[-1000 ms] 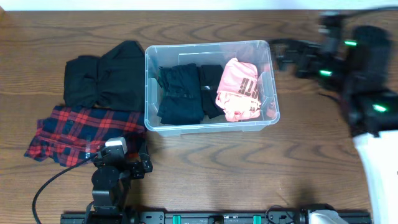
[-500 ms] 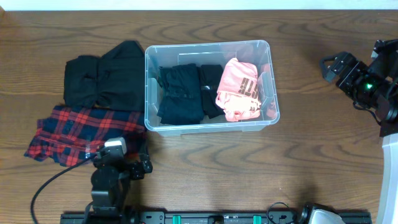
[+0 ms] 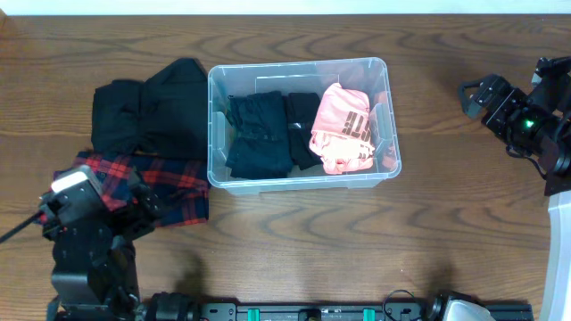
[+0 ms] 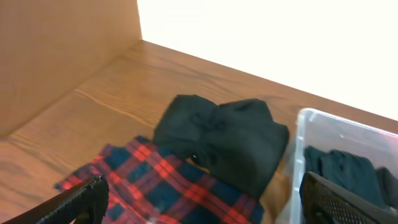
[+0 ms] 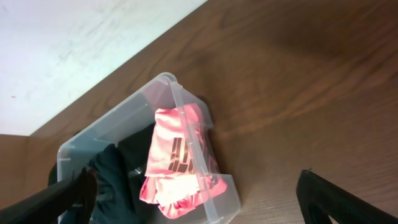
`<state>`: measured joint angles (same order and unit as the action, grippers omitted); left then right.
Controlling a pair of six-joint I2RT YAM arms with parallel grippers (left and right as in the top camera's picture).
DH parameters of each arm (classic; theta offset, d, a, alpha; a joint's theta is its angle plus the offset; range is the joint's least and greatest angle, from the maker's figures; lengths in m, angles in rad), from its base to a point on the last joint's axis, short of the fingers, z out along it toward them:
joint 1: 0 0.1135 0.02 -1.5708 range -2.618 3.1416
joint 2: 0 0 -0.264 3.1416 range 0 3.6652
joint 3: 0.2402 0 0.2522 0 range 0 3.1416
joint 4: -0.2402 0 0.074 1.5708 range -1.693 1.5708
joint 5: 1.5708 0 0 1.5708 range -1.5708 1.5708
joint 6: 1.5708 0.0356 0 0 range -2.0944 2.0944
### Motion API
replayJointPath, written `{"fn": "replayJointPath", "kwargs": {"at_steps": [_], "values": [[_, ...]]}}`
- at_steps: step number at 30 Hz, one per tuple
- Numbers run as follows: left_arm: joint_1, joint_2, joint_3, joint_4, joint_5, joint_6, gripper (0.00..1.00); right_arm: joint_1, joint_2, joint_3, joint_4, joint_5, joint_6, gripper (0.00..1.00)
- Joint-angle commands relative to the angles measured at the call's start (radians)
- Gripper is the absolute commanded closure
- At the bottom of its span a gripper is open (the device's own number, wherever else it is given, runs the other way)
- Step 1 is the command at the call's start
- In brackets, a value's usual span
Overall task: Pack container
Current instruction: 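Reach left gripper to the red plaid shirt and grasp it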
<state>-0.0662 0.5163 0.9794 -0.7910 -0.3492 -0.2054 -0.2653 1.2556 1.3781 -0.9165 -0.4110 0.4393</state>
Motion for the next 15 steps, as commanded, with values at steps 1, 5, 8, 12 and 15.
{"fn": "replayJointPath", "kwargs": {"at_steps": [1, 5, 8, 12, 15], "values": [[0.004, 0.033, 0.015, -0.031, -0.129, 0.015, 0.02, -0.006, 0.005, -0.002, 0.000, -0.004, 0.001, 0.01], [0.042, 0.072, 0.015, -0.100, -0.164, -0.101, 0.02, -0.006, 0.005, -0.002, 0.000, -0.004, 0.001, 0.01], [0.113, 0.118, 0.015, -0.148, -0.161, -0.190, 0.02, -0.006, 0.005, -0.002, 0.000, -0.004, 0.001, 0.01], [0.274, 0.193, 0.019, -0.184, -0.064, -0.243, 0.02, -0.006, 0.005, -0.002, 0.000, -0.004, 0.001, 0.01], [0.449, 0.264, 0.032, -0.196, 0.073, -0.253, 0.02, -0.006, 0.005, -0.002, 0.000, -0.004, 0.001, 0.01]]}}
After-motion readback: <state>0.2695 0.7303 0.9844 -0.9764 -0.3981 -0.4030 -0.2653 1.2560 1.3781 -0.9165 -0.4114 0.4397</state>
